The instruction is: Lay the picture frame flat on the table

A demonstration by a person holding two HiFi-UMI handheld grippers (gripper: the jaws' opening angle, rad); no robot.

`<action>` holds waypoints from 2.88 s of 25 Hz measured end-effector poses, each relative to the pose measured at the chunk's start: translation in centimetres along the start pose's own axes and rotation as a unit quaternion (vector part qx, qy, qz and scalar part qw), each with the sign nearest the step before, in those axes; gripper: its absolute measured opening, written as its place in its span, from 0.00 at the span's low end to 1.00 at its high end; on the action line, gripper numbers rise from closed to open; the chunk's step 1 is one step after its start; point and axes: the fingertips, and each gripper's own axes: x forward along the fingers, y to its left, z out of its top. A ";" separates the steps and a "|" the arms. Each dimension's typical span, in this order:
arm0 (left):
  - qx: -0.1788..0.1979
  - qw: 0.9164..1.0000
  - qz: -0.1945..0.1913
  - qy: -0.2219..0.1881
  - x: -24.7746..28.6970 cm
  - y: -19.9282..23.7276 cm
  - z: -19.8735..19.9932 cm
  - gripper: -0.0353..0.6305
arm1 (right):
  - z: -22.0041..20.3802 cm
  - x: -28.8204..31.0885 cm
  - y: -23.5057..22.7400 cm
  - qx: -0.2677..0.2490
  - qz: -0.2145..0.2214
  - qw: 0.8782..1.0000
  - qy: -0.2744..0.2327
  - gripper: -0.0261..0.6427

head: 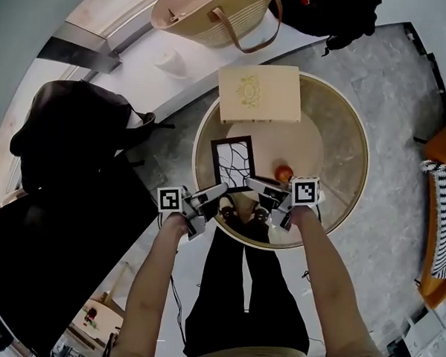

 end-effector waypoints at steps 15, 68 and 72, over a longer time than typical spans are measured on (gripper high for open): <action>0.017 0.996 0.056 -0.068 -0.2 1.7 3.2 0.17 | 0.6 0.1 -3.4 -0.003 -0.150 0.989 -0.013 0.15; 0.366 0.899 0.239 0.023 -1.6 -17.3 -9.5 0.06 | -6.3 -6.8 21.3 -0.211 -0.149 0.966 0.010 0.05; 0.408 0.885 0.224 0.011 -2.1 -23.1 -11.2 0.06 | -7.2 -9.0 26.5 -0.272 -0.178 0.945 -0.011 0.05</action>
